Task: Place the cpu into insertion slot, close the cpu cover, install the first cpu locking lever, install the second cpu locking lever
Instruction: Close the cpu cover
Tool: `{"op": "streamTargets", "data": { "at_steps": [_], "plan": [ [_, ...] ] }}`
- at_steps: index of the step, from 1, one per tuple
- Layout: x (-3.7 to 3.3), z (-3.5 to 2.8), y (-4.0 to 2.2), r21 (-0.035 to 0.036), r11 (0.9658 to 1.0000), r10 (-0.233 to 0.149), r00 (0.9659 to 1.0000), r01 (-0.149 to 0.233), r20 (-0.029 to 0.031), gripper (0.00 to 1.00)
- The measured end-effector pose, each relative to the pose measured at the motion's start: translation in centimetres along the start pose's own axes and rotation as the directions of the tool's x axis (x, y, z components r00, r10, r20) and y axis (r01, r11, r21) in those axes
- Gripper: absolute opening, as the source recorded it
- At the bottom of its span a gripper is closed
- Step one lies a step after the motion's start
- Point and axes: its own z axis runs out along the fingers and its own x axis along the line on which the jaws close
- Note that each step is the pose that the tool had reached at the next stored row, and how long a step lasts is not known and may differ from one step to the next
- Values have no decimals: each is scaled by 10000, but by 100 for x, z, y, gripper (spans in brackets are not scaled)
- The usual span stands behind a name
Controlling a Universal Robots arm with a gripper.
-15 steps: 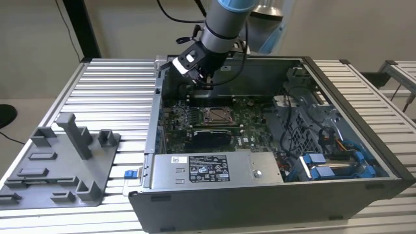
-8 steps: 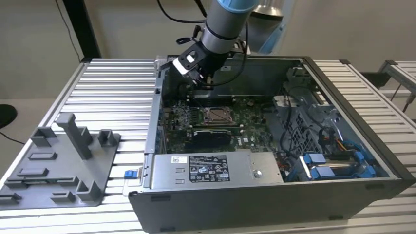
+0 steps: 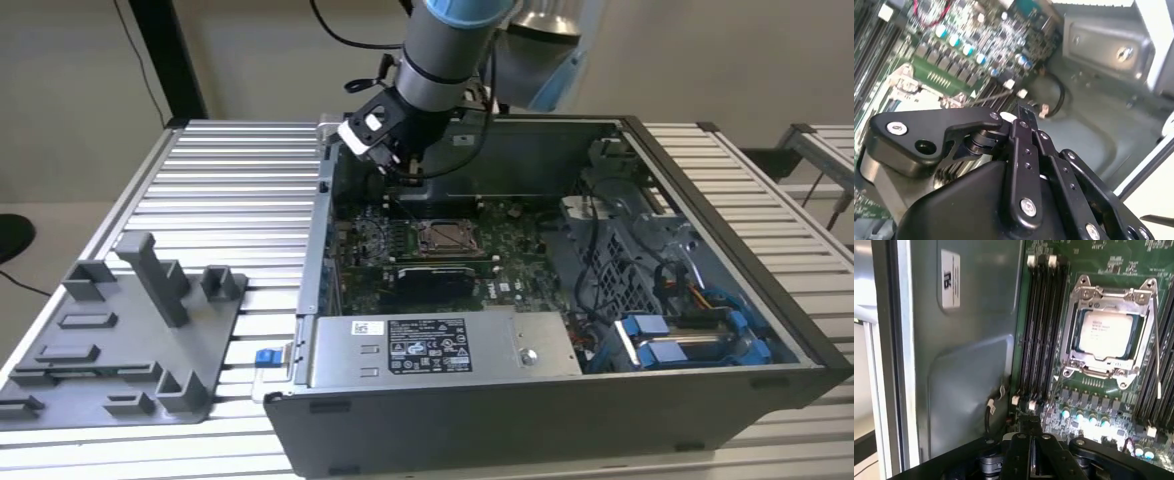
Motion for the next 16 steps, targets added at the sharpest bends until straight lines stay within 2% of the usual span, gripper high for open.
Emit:
{"op": "streamTargets", "data": {
  "at_steps": [5, 10, 12, 14, 16],
  "plan": [
    [-16, 51, -101, -5, 10000, 10, 10000, -10, 0, 0],
    [-49, 132, -153, -1, 10000, 20, 10000, -20, 1, 0],
    [-52, 143, -162, -7, 10000, 17, 10000, -17, -2, 0],
    [-52, 139, -162, -13, 10000, 5, 10000, -5, -48, 0],
    [-37, 98, -171, -17, 10000, -5, 9999, 5, -106, 0]
  ]
}}
